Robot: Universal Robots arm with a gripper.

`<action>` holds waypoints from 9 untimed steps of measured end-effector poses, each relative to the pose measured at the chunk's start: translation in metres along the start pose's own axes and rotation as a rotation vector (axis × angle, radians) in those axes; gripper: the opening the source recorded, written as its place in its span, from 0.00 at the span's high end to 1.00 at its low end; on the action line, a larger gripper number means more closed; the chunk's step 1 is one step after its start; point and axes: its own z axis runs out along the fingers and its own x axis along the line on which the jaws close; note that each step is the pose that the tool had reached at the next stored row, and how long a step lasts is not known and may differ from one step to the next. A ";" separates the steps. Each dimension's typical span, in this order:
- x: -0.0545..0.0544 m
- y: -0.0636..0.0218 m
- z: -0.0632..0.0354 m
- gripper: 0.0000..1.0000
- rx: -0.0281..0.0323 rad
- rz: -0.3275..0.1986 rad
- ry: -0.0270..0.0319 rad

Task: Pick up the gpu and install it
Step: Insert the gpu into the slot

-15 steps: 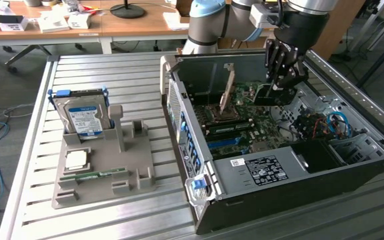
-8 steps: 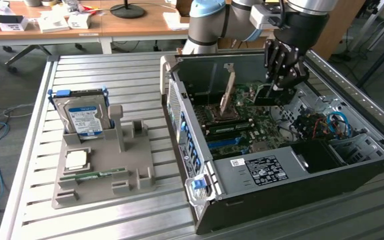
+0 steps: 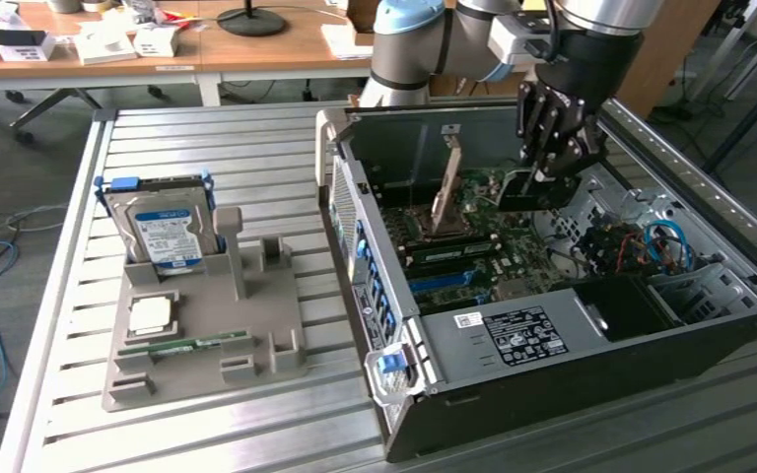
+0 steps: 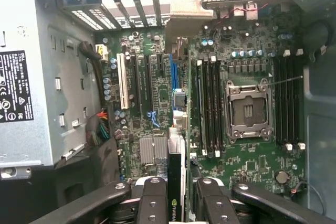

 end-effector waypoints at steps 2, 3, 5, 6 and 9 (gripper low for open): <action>0.000 0.0016 0.0014 0.74 0.0013 -0.003 -0.0018; 0.000 0.0022 0.0019 0.74 0.0018 -0.004 -0.0027; 0.000 0.0026 0.0026 0.74 0.0024 -0.007 -0.0033; 0.000 0.0027 0.0029 0.74 0.0025 -0.008 -0.0036; 0.000 0.0029 0.0037 0.74 0.0021 -0.008 -0.0101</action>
